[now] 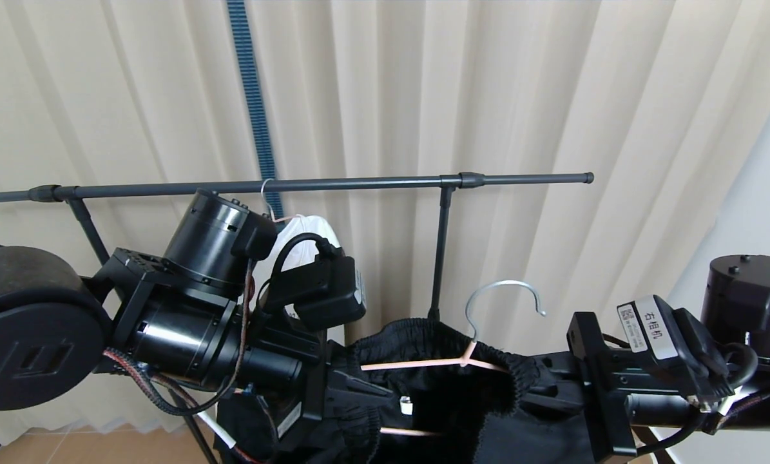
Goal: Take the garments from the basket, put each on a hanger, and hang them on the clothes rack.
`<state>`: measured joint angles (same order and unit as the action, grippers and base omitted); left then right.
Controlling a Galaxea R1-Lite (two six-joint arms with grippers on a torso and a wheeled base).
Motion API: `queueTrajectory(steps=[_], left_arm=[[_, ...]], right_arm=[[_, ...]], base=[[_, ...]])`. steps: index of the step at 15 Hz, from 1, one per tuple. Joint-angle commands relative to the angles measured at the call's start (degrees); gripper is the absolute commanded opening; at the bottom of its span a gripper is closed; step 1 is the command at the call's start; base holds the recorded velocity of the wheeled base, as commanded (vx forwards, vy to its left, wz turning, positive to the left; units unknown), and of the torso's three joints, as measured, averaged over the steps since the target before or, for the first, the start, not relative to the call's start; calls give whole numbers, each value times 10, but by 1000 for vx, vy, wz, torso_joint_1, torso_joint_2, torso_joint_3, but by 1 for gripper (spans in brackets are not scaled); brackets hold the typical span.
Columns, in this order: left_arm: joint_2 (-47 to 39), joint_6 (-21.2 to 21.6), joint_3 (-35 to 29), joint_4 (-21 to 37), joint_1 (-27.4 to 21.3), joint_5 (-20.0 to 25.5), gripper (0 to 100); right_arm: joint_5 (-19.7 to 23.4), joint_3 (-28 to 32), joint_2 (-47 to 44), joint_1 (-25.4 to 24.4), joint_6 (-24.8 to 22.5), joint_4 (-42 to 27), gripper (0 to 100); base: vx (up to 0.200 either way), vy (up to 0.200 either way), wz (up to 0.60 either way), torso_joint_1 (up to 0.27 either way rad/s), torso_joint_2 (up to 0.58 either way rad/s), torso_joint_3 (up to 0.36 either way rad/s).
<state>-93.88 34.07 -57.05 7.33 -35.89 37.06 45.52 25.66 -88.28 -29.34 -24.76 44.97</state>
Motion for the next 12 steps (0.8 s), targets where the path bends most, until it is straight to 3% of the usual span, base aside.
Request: queueTrajectory(steps=[1, 8, 9, 12], left_arm=[[3, -1, 3, 1, 1, -1, 0], [31, -5, 38, -42, 5, -23, 0], [33, -5, 41, -48, 5, -28, 0], [41, -7, 60, -74, 19, -37, 0]], right_arm=[[1, 0, 2, 0, 0, 0, 0], [-6, 10, -4, 0, 13, -5, 0], [-6, 8, -4, 1, 13, -6, 100], [-6, 8, -1, 23, 15, -6, 100]], base=[[0, 0, 0, 0, 0, 0], [0, 0, 0, 0, 0, 0], [0, 0, 0, 0, 0, 0], [0, 0, 0, 0, 0, 0]])
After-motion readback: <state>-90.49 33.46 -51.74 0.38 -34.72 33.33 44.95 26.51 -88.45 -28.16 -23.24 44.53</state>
